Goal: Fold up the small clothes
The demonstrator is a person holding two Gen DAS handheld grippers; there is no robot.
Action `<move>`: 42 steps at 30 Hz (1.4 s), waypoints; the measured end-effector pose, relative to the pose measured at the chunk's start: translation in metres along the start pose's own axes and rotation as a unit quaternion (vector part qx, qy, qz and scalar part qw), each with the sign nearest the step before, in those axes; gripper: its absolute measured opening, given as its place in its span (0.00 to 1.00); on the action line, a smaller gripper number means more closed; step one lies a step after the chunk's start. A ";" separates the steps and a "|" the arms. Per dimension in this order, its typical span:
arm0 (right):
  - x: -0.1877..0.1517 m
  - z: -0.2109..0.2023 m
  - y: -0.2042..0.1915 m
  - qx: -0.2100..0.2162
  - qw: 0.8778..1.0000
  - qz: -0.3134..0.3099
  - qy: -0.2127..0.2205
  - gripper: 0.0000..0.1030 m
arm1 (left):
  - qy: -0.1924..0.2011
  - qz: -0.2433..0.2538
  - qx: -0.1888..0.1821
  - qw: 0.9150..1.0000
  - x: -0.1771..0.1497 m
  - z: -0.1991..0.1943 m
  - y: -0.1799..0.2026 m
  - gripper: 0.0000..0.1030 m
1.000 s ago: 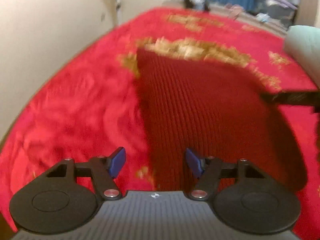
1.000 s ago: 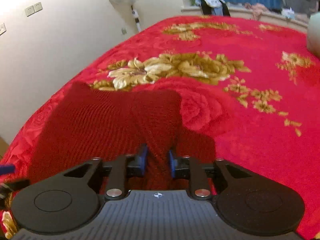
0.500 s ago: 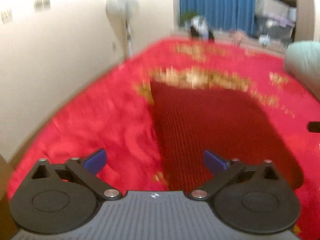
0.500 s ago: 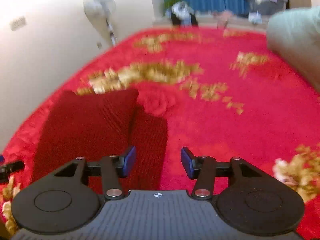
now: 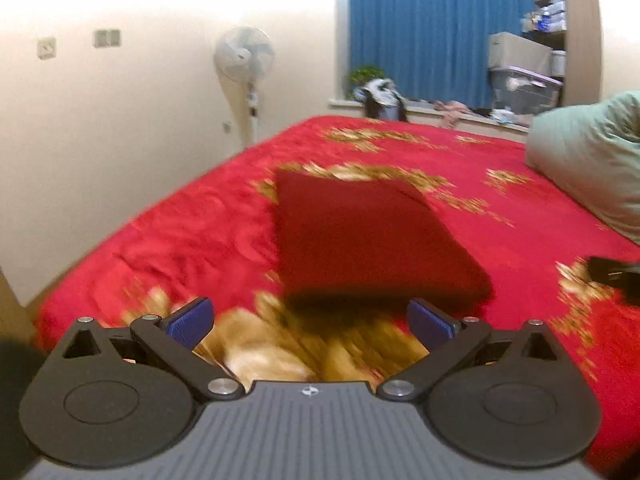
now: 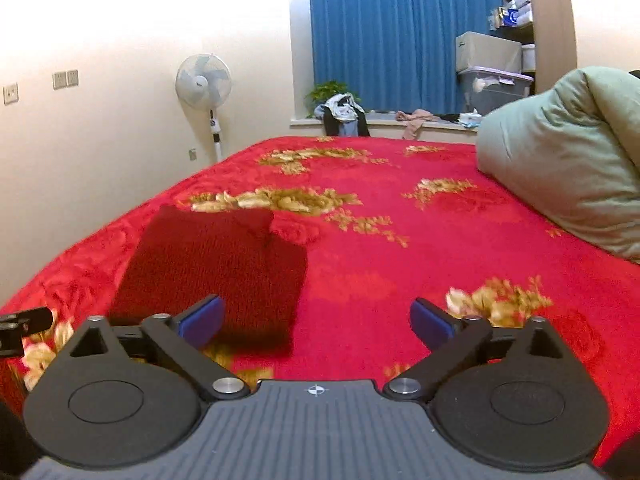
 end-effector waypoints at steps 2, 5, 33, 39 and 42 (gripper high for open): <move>-0.012 0.008 -0.008 0.011 1.000 -0.020 -0.020 0.99 | -0.013 0.000 -0.008 1.000 -0.011 0.003 0.010 1.00; -0.013 0.017 -0.014 0.016 0.999 -0.026 -0.020 0.99 | -0.011 0.007 -0.007 1.000 -0.012 0.012 0.017 1.00; -0.030 0.036 -0.052 0.036 0.998 -0.052 -0.026 0.99 | -0.027 -0.018 0.000 0.999 -0.016 0.024 0.013 1.00; -0.029 0.035 -0.052 0.036 0.998 -0.048 -0.027 0.99 | -0.026 -0.017 0.000 1.000 -0.016 0.024 0.013 1.00; -0.030 0.035 -0.052 0.035 0.998 -0.048 -0.027 0.99 | -0.026 -0.016 0.000 1.000 -0.016 0.024 0.013 1.00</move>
Point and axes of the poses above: each gripper's, at about its wrist camera, not at the fingertips, and z roughly the way its jaws point, y to its right, x to its top, the point moved 5 cm from there along z, roughly the way its jaws point, and after that the axes turned 8 degrees about y, right-handed, at the moved point
